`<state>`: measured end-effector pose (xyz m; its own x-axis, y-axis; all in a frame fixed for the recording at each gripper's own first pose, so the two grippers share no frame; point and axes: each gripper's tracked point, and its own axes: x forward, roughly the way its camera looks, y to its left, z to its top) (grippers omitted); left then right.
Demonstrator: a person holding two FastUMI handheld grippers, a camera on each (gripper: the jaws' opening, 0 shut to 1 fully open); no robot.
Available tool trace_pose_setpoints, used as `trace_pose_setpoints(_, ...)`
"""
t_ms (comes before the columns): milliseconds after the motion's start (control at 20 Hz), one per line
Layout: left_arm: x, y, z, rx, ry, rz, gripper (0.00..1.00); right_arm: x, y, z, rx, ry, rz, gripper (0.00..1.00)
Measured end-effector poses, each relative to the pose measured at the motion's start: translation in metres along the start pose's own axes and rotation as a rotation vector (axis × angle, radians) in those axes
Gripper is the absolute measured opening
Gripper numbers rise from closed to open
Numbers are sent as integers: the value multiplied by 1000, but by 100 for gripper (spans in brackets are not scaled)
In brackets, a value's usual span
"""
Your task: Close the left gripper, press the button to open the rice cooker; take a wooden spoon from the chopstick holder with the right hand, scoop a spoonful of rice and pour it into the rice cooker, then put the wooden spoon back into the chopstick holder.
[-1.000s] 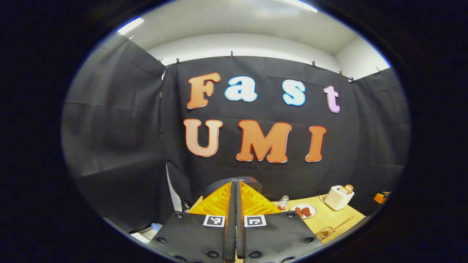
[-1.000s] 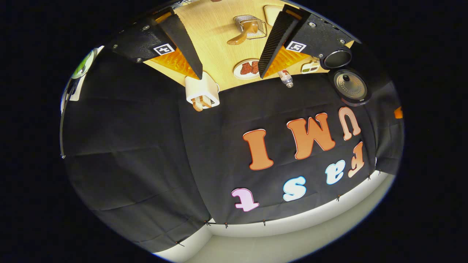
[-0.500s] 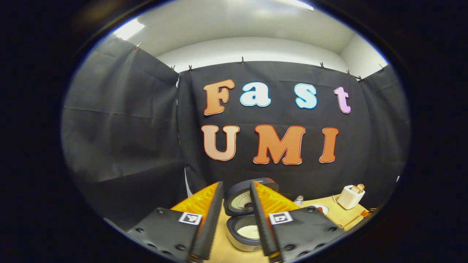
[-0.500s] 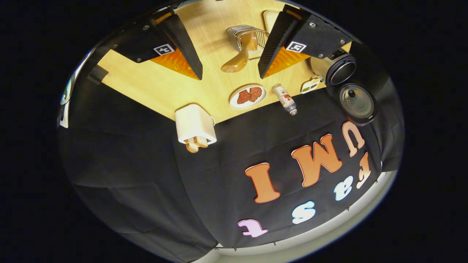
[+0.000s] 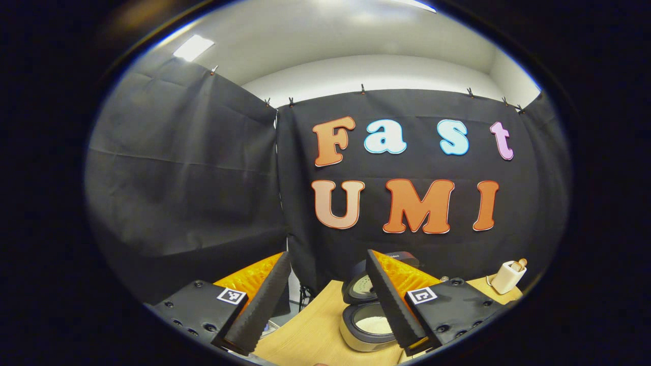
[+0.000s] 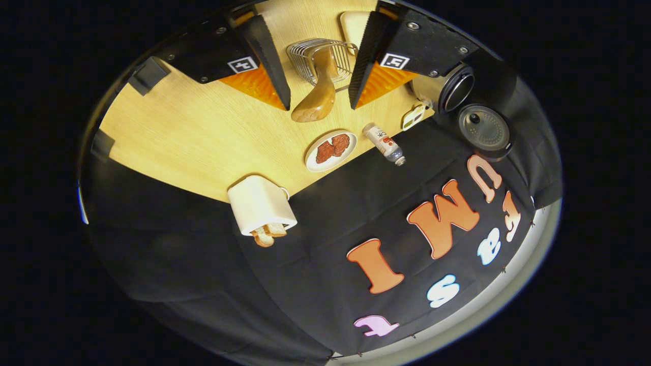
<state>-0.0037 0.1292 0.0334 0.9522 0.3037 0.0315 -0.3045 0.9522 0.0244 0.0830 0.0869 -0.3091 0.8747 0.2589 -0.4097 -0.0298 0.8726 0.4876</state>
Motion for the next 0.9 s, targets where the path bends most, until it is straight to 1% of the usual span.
trace_pose_setpoints(100,0,4,0,6,-2,31,99,5,2,-3,62,11,10,64)
trace_pose_setpoints(150,1,4,-3,13,0,39,100,7,1,-2,89,11,10,51)
trace_pose_setpoints(200,1,4,-4,21,3,43,100,9,2,1,118,7,20,51)
trace_pose_setpoints(250,1,5,-5,29,5,45,100,9,6,2,151,7,37,46)
trace_pose_setpoints(300,1,4,-6,32,7,40,100,10,6,0,175,12,40,37)
trace_pose_setpoints(400,1,4,-5,39,0,29,100,12,9,-1,206,-2,58,29)
trace_pose_setpoints(450,1,6,-5,54,-8,33,100,13,10,-2,214,-11,54,26)
trace_pose_setpoints(500,2,7,-6,68,-15,36,99,13,10,-1,222,-18,44,21)
trace_pose_setpoints(600,2,2,-6,66,-26,19,98,12,13,-2,203,-27,26,14)
trace_pose_setpoints(700,2,2,-8,66,-21,-7,99,8,20,2,162,-38,19,11)
trace_pose_setpoints(800,6,2,-9,66,-20,-29,99,1,31,13,129,-55,12,11)
trace_pose_setpoints(900,19,-9,-3,46,-14,-78,100,-10,42,28,85,-80,3,11)
